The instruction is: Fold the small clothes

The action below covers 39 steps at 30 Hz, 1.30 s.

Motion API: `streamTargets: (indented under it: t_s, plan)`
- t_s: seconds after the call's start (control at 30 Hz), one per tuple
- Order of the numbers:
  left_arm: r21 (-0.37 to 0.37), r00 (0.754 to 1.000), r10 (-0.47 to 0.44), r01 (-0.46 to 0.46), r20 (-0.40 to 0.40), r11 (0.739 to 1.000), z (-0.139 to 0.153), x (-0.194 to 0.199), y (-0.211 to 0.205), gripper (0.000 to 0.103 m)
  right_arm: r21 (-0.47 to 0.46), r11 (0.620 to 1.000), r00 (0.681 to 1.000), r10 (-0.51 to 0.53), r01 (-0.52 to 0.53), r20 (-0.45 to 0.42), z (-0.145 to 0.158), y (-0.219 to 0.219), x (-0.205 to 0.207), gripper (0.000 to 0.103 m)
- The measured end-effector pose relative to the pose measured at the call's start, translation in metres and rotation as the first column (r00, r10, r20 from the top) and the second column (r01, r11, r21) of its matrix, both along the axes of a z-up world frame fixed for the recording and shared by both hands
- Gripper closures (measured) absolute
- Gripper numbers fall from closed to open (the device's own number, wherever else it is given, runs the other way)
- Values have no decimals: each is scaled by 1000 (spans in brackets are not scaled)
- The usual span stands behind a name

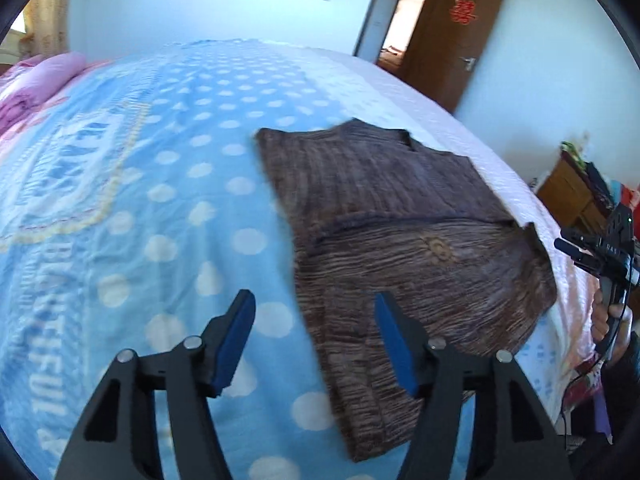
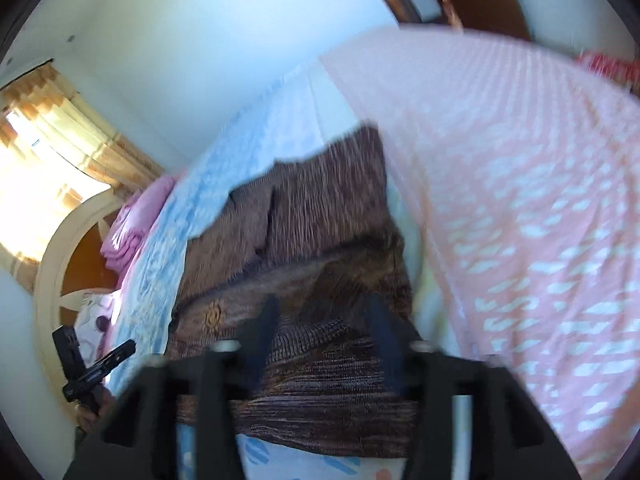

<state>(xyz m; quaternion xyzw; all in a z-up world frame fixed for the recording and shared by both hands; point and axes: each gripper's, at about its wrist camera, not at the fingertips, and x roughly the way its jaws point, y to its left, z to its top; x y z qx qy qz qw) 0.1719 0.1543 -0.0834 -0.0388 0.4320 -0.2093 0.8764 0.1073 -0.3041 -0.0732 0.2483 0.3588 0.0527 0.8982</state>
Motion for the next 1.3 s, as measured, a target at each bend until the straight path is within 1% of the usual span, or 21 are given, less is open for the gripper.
streamTargets:
  t_s: [0.07, 0.1, 0.13, 0.17, 0.2, 0.27, 0.33, 0.4, 0.5, 0.6, 0.7, 0.8, 0.87, 0.9, 0.97, 1.0, 1.03, 1.1, 1.2, 1.27, 1.3]
  plan:
    - [1, 1000, 9, -9, -6, 1000, -9, 8, -10, 39, -88, 996, 1000, -8, 10, 19, 7, 8, -9, 47]
    - [-9, 1000, 8, -8, -16, 1000, -15, 12, -15, 42, -134, 991, 1000, -14, 17, 25, 10, 13, -13, 47]
    - [-21, 1000, 2, -2, -26, 1000, -18, 13, -19, 46, -162, 987, 1000, -14, 19, 28, 10, 16, -16, 47]
    - [-29, 999, -14, 13, -37, 1000, -24, 15, -26, 48, -190, 982, 1000, -12, 17, 27, 11, 19, -19, 47]
    - [-21, 999, -24, 23, -38, 1000, -27, 16, -32, 49, -213, 977, 1000, -10, 15, 23, 11, 21, -22, 47]
    - [20, 999, -39, 40, -20, 999, -31, 12, -44, 49, -240, 971, 1000, -1, 4, 14, 11, 23, -25, 47]
    - [28, 998, -48, 49, -28, 998, -36, 13, -49, 49, -259, 966, 1000, 9, -7, 5, 9, 24, -29, 47]
    - [40, 999, -33, 35, -41, 999, -42, 16, -51, 49, -276, 961, 1000, 16, -15, 2, 10, 26, -29, 47]
    - [21, 999, -20, 21, -45, 1000, -45, 17, -50, 49, -283, 959, 1000, 19, -17, 5, 8, 29, -29, 47]
    - [30, 999, -16, 18, -43, 999, -45, 14, -50, 49, -269, 963, 1000, 17, -16, -1, 5, 27, -30, 47]
    - [8, 999, -8, 9, -51, 1000, -45, 14, -46, 47, -256, 967, 1000, 10, -12, -10, 2, 24, -30, 47]
    - [-10, 998, 1, -2, -64, 1000, -46, 19, -45, 47, -243, 970, 1000, 2, -6, -15, 0, 20, -32, 47]
    - [-4, 998, -3, 3, -70, 1000, -47, 21, -49, 49, -243, 970, 1000, -3, -1, -16, 0, 18, -32, 47]
    - [1, 998, -4, 4, -69, 1000, -47, 22, -50, 50, -243, 970, 1000, -6, 2, -15, 0, 17, -33, 47]
    - [-7, 997, 16, -16, -71, 1000, -48, 22, -48, 62, -248, 969, 1000, -12, 9, -10, 0, 16, -35, 47]
    - [-12, 997, 25, -26, -75, 1000, -48, 21, -45, 76, -252, 968, 1000, -14, 12, -9, 1, 16, -36, 47]
    - [-28, 996, 30, -32, -81, 999, -48, 20, -42, 87, -253, 967, 1000, -15, 13, -9, 1, 15, -37, 47]
    - [-86, 994, 37, -46, -105, 995, -49, 16, -33, 89, -256, 967, 1000, -19, 16, -11, 0, 13, -39, 47]
    - [-96, 994, 54, -64, -99, 993, -51, 12, -32, 89, -264, 964, 1000, -23, 19, -14, -1, 11, -39, 47]
    - [-94, 993, 64, -73, -98, 993, -51, 13, -34, 87, -275, 961, 1000, -27, 22, -14, -1, 9, -37, 47]
    - [-91, 993, 66, -75, -100, 993, -51, 13, -35, 83, -292, 956, 1000, -27, 23, -13, 0, 9, -36, 47]
